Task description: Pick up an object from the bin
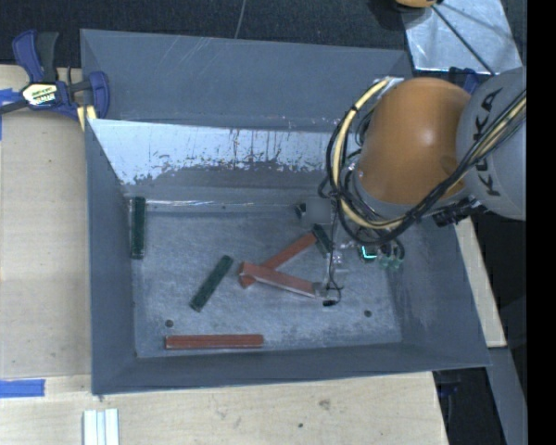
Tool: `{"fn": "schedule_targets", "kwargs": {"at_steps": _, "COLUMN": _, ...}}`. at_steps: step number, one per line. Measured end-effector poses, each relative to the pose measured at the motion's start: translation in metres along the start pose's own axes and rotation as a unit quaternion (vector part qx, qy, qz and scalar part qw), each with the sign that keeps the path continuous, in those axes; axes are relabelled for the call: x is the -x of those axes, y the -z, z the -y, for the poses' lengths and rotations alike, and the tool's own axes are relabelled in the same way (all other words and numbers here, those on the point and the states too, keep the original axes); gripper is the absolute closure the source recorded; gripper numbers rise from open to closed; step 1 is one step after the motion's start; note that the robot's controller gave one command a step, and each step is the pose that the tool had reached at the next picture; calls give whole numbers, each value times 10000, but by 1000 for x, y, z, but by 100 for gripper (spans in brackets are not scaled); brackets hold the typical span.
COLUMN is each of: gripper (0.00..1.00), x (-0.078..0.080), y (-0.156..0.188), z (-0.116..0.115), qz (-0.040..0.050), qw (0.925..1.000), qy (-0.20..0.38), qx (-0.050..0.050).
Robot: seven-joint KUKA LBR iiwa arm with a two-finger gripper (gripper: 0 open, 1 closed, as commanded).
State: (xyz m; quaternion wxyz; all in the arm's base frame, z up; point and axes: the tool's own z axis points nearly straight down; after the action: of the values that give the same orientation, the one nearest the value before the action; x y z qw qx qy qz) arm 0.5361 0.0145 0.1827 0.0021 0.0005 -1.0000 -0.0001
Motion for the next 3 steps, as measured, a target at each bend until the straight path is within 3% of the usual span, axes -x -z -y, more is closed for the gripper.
{"fn": "schedule_targets", "kwargs": {"at_steps": 1, "gripper": 0, "x": 2, "y": 4, "z": 0, "qz": 38, "qw": 10000, "qy": -2, "qx": 0}}
{"fn": "schedule_targets", "kwargs": {"at_steps": 2, "gripper": 0, "x": 5, "y": -45, "z": -12, "qz": 74, "qw": 9997, "qy": 220, "qx": -4}}
{"fn": "schedule_targets", "kwargs": {"at_steps": 3, "gripper": 100, "x": 47, "y": -112, "z": -13, "qz": 41, "qw": 9960, "qy": 898, "qx": -1}}
